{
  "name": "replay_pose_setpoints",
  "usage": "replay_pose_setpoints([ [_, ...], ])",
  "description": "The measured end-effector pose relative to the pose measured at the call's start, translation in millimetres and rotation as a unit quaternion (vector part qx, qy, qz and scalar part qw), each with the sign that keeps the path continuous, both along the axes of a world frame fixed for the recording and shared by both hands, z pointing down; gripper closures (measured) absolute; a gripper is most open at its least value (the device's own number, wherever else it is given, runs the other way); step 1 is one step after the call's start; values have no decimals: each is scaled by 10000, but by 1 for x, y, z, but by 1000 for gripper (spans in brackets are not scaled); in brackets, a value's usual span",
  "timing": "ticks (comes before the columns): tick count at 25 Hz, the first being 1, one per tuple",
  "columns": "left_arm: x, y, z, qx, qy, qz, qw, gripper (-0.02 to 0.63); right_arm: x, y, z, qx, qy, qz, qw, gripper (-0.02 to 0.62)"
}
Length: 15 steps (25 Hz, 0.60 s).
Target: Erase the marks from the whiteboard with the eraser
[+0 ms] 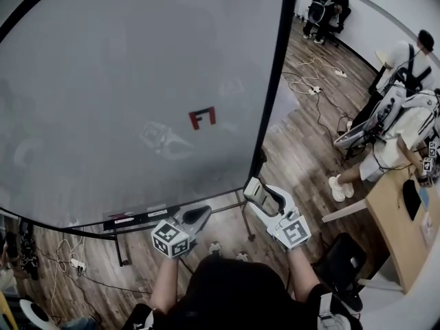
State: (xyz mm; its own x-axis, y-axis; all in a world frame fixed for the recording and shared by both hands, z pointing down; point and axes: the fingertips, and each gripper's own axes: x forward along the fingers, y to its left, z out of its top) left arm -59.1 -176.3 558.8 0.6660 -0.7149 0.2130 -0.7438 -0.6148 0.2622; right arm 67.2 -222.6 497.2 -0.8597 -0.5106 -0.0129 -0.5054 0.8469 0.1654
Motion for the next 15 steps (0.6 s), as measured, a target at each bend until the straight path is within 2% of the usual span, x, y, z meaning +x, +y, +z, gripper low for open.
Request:
replay_pose_setpoints([
  [15, 13, 36, -8, 167, 78, -482, 9987, 591, 1, 33, 14, -51, 218, -524, 9984, 359],
])
